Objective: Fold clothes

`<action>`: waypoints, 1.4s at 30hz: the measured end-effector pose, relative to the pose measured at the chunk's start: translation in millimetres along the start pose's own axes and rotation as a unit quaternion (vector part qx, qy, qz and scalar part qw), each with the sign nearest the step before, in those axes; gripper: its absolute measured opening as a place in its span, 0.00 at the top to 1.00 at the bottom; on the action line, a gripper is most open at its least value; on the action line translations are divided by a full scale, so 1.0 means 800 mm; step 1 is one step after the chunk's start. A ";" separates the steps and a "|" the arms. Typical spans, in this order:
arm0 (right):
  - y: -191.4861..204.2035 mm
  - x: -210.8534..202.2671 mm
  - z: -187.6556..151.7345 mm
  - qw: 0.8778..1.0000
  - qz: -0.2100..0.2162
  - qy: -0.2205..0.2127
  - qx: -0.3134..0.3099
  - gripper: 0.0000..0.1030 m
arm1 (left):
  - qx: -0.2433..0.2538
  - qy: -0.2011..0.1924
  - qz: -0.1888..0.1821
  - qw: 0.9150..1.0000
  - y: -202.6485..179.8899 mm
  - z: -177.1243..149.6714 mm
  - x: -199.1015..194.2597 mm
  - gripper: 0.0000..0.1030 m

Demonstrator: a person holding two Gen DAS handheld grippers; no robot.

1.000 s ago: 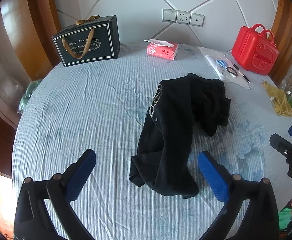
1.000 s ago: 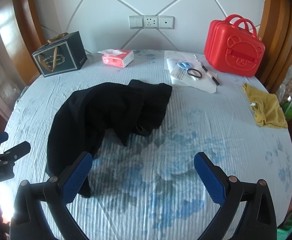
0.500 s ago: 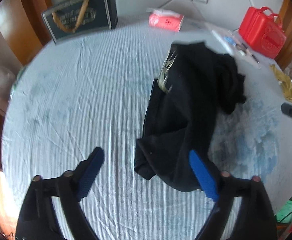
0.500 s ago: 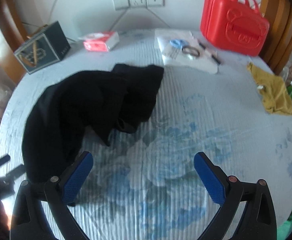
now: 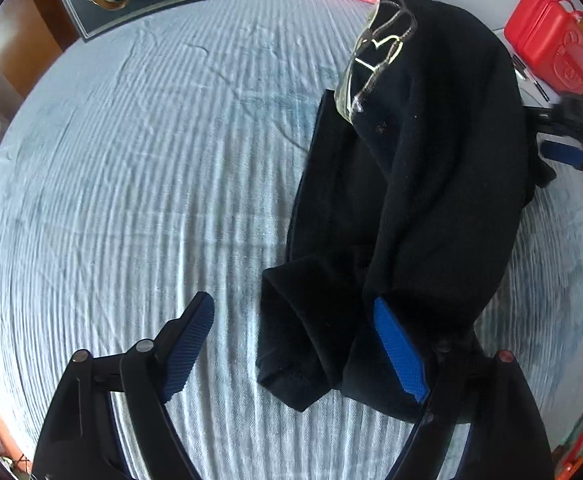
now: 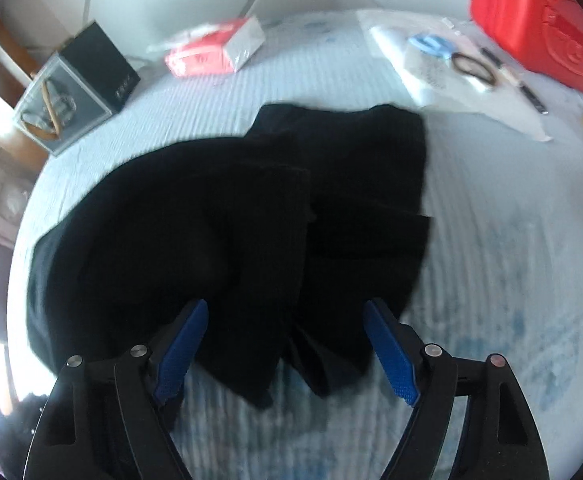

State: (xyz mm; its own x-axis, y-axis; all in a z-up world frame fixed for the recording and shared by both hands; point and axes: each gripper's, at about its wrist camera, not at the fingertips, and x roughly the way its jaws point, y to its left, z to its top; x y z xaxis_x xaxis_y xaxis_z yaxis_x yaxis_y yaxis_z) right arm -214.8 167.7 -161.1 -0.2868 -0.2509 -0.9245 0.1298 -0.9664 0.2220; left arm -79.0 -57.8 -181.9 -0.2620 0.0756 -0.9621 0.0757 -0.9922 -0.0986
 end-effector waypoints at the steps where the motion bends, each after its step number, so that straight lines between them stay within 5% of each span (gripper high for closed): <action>1: 0.002 0.004 0.001 1.000 0.003 0.007 -0.004 0.55 | -0.001 0.002 -0.011 1.000 0.002 0.003 -0.004 0.55; 3: 0.006 0.009 0.004 1.000 0.004 0.026 -0.007 0.95 | 0.000 -0.008 -0.004 1.000 0.007 0.011 -0.017 0.91; 11: -0.025 -0.111 -0.025 0.998 0.048 -0.047 -0.008 0.95 | 0.009 -0.039 -0.012 0.999 0.021 0.025 -0.064 0.90; 14: -0.057 -0.173 -0.065 0.996 0.037 -0.078 0.008 0.95 | 0.018 -0.045 -0.020 0.999 0.021 0.023 -0.075 0.80; 18: -0.117 -0.240 -0.150 0.995 -0.006 -0.091 0.049 0.95 | 0.030 -0.054 -0.029 0.998 0.020 0.020 -0.089 0.31; 21: -0.169 -0.248 -0.223 0.993 -0.048 -0.047 0.100 0.95 | 0.039 -0.060 -0.037 0.997 0.020 0.018 -0.100 0.28; 25: -0.221 -0.233 -0.286 0.982 -0.109 0.018 0.154 0.80 | 0.045 -0.062 -0.040 0.996 0.016 0.027 -0.098 0.28; 29: -0.240 -0.234 -0.291 0.979 -0.099 0.007 0.176 0.72 | 0.041 -0.053 -0.031 0.997 0.005 0.057 -0.067 0.28; 34: -0.248 -0.217 -0.242 0.985 -0.078 -0.023 0.154 0.21 | 0.037 -0.042 -0.020 0.998 -0.009 0.096 -0.029 0.28; 39: -0.252 -0.171 -0.156 0.987 -0.069 -0.028 0.140 0.20 | 0.042 -0.004 -0.038 0.998 -0.041 0.140 0.015 0.28; 42: -0.258 -0.140 -0.110 0.988 -0.060 -0.021 0.138 0.23 | 0.054 0.013 -0.016 0.998 -0.058 0.153 0.043 0.30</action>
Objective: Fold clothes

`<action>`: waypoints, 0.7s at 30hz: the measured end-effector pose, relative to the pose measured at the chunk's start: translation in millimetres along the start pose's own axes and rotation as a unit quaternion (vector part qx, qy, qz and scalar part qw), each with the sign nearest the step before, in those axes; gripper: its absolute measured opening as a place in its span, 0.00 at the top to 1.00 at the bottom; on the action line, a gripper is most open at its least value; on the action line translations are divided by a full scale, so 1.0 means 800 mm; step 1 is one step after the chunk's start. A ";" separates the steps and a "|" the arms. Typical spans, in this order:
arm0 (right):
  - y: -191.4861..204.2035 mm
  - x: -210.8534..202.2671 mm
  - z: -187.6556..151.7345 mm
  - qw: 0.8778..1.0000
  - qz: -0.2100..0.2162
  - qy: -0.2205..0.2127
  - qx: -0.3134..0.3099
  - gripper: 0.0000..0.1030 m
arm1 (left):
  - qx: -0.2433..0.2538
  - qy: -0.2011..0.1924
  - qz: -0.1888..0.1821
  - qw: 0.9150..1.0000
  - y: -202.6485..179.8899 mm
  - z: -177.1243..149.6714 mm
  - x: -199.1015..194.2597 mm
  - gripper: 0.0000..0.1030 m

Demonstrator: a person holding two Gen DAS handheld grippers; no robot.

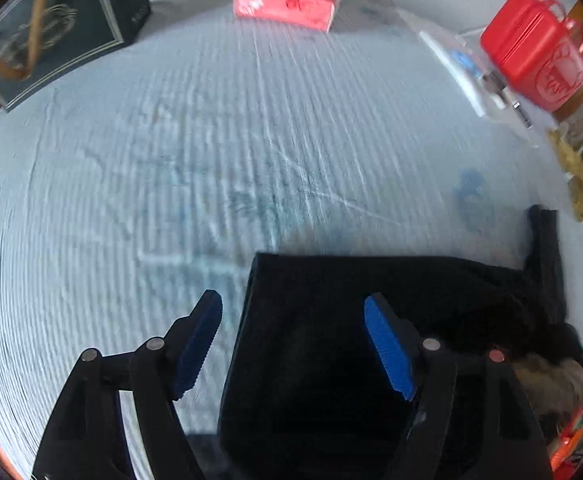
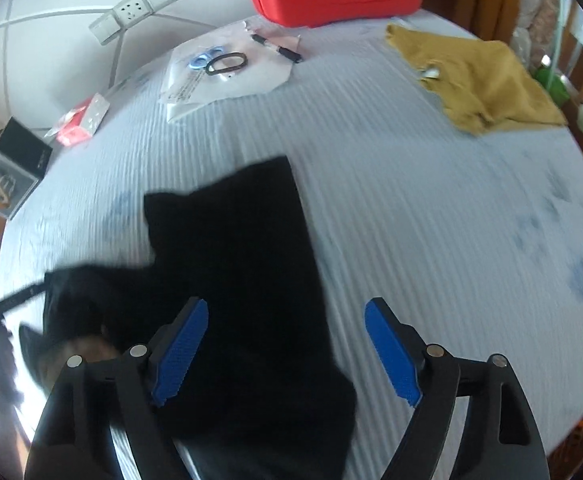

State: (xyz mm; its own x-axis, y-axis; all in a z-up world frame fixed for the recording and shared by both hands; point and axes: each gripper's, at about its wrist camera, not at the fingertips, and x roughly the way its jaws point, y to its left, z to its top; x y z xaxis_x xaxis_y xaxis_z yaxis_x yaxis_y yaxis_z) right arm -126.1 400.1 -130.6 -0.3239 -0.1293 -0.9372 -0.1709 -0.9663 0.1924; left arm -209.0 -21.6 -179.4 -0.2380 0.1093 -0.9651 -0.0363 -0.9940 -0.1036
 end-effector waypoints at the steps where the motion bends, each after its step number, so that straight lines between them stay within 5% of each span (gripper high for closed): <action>1: 0.001 0.012 0.012 1.000 -0.004 0.004 0.000 0.23 | 0.007 0.003 0.009 1.000 -0.004 0.001 0.007 0.34; 11: 0.034 0.099 0.068 0.998 -0.037 0.025 -0.052 0.23 | 0.051 0.001 0.031 0.998 -0.016 0.000 0.022 0.33; 14: 0.040 0.117 0.065 0.996 -0.055 0.030 -0.069 0.11 | 0.057 -0.004 0.027 0.998 -0.014 -0.003 0.024 0.35; 15: 0.042 0.115 0.063 0.995 -0.055 0.029 -0.075 0.00 | 0.058 -0.006 0.025 0.998 -0.014 -0.005 0.023 0.42; 19: 0.048 0.111 0.054 0.993 -0.058 0.027 -0.099 0.02 | 0.059 -0.011 0.019 0.998 -0.015 -0.012 0.020 0.64; 20: 0.050 0.110 0.052 0.992 -0.059 0.027 -0.104 0.05 | 0.060 -0.012 0.018 0.998 -0.016 -0.013 0.019 0.70; 21: 0.052 0.108 0.050 0.992 -0.059 0.026 -0.110 0.25 | 0.060 -0.014 0.016 0.998 -0.016 -0.015 0.018 0.79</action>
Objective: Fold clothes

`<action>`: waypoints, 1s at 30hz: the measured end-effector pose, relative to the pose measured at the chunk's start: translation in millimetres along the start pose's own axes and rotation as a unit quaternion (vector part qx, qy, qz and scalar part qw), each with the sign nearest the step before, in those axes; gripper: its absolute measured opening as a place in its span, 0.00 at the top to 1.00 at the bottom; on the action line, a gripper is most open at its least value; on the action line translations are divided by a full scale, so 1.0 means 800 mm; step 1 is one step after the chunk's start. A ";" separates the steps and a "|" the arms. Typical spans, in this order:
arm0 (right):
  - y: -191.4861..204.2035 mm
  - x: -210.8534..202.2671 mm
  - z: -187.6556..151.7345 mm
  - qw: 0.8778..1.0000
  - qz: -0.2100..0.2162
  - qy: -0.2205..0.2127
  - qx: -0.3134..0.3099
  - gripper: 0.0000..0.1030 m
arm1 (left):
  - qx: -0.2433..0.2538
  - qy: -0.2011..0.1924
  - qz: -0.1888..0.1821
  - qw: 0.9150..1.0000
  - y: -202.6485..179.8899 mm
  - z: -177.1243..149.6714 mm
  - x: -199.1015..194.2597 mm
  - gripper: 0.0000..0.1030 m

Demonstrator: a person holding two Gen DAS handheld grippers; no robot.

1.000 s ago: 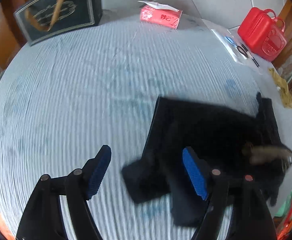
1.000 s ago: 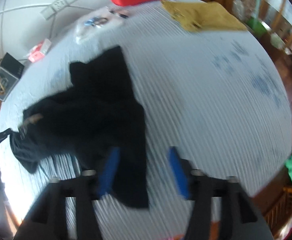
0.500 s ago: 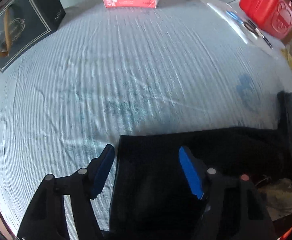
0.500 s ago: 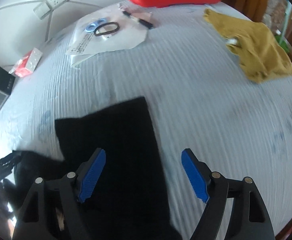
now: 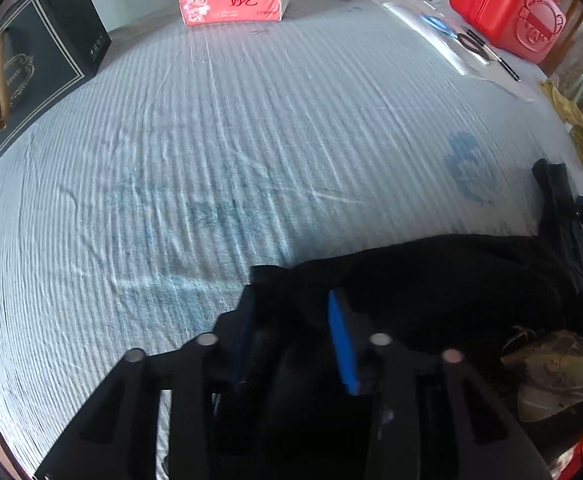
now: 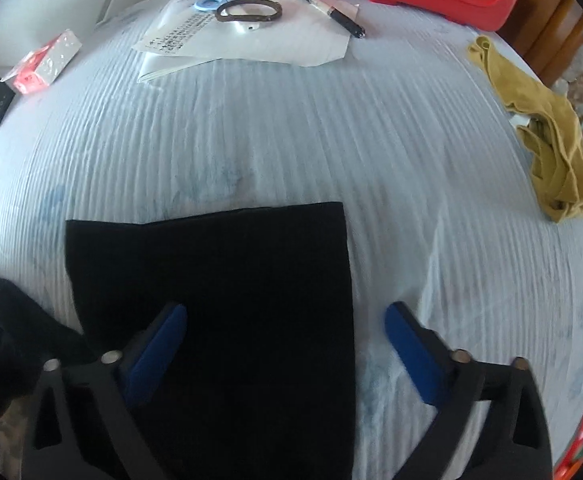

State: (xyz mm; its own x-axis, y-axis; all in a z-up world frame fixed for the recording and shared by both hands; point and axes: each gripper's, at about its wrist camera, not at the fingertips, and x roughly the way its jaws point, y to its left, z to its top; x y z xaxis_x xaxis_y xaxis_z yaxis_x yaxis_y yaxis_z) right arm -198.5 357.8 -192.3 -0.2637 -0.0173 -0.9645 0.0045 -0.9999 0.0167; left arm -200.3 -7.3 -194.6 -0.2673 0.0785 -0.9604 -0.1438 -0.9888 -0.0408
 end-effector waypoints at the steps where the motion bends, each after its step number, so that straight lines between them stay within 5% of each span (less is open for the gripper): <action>1: 0.002 -0.001 -0.002 1.000 -0.001 -0.001 -0.006 0.70 | 0.000 -0.001 -0.001 1.000 -0.001 -0.002 -0.001 0.85; 2: 0.004 -0.003 -0.004 1.000 -0.002 -0.002 -0.012 0.93 | 0.001 -0.003 -0.003 1.000 -0.001 -0.003 -0.002 0.88; 8: 0.009 -0.083 -0.005 0.994 0.055 -0.089 -0.017 0.93 | -0.041 -0.087 -0.015 0.995 0.042 0.003 -0.080 0.89; 13: 0.056 -0.168 0.059 0.974 0.087 -0.202 -0.049 0.93 | -0.071 -0.171 0.008 0.983 0.092 0.056 -0.162 0.89; 15: 0.080 -0.172 0.100 0.970 0.090 -0.220 -0.054 0.88 | -0.082 -0.177 0.020 0.981 0.106 0.106 -0.166 0.84; 19: 0.077 -0.160 0.090 0.977 0.076 -0.196 -0.047 0.71 | -0.087 -0.143 0.063 0.984 0.123 0.164 -0.147 0.63; 23: 0.074 -0.148 0.080 0.982 0.061 -0.172 -0.040 0.61 | -0.101 -0.122 0.010 0.987 0.138 0.127 -0.149 0.36; 30: 0.014 -0.132 -0.047 0.994 0.037 -0.101 0.008 0.53 | -0.096 -0.040 -0.025 0.994 0.111 -0.038 -0.118 0.35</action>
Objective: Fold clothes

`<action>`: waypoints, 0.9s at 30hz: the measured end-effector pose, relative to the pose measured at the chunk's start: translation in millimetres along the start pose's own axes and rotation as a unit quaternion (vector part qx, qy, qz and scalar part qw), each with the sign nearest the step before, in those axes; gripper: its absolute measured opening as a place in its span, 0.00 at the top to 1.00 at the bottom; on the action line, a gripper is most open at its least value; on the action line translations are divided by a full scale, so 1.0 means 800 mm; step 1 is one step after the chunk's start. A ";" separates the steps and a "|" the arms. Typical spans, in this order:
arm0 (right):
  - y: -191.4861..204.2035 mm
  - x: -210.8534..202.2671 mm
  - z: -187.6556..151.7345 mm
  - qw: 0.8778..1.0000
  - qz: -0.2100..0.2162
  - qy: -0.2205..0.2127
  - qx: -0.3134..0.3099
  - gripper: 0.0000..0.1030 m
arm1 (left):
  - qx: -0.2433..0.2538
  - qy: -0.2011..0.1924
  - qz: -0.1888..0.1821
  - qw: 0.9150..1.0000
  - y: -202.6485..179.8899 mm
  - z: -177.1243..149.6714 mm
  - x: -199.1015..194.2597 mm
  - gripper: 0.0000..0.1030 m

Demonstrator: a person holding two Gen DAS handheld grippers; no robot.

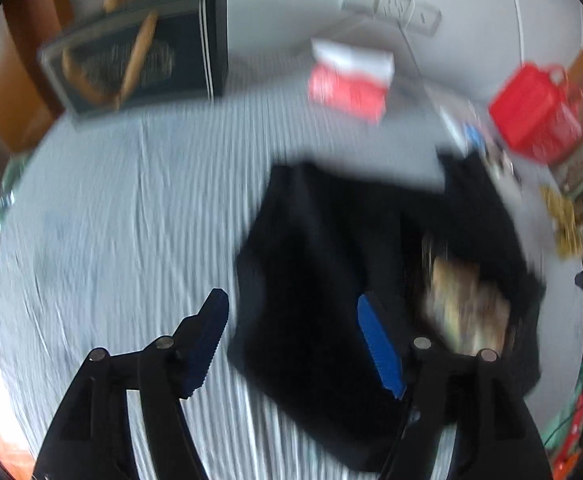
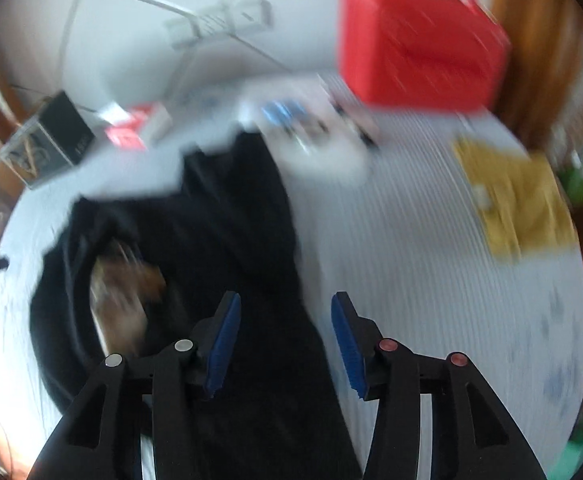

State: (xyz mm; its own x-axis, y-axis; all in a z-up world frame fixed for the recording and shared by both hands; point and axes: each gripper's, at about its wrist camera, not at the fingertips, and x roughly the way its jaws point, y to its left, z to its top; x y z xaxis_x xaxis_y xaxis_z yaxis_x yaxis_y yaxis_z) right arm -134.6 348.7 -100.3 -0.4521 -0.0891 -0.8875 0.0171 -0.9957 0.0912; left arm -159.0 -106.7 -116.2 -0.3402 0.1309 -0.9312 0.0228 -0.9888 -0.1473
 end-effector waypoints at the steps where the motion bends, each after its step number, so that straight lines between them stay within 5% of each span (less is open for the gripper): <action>1: -0.010 -0.001 -0.022 1.000 -0.005 0.011 0.011 0.52 | 0.003 0.010 -0.005 1.000 -0.002 -0.023 0.006 0.35; 9: -0.070 -0.005 -0.169 0.992 -0.032 0.078 0.093 0.39 | 0.008 0.045 -0.029 0.999 -0.036 -0.164 0.030 0.35; 17: -0.064 0.034 -0.175 0.993 -0.052 0.088 0.051 0.29 | 0.030 0.025 0.016 0.999 -0.117 -0.224 0.057 0.32; 19: -0.057 0.048 -0.177 0.992 -0.059 0.103 0.032 0.30 | 0.040 0.007 0.044 0.998 -0.133 -0.221 0.058 0.41; 20: -0.049 0.046 -0.178 0.993 -0.055 0.100 0.016 0.37 | 0.033 0.004 0.042 0.999 -0.135 -0.216 0.056 0.66; 21: -0.042 0.044 -0.178 0.994 -0.051 0.098 0.002 0.60 | 0.024 0.007 0.041 0.999 -0.133 -0.210 0.054 0.84; 22: -0.037 0.042 -0.178 0.993 -0.043 0.107 -0.004 0.95 | 0.019 0.007 0.042 0.999 -0.132 -0.204 0.049 0.85; 27: -0.033 -0.019 -0.189 0.994 0.038 0.103 0.005 0.93 | 0.053 -0.032 0.083 0.995 -0.126 -0.198 -0.008 0.88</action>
State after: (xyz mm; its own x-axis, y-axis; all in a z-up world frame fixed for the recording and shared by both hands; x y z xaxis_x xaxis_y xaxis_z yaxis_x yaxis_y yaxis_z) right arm 7.0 372.5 -157.6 -0.2580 -0.1689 -0.9513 0.0359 -0.9856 0.1653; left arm -10.0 3.4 -148.0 -0.3991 -0.0370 -0.9161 -0.0135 -0.9988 0.0462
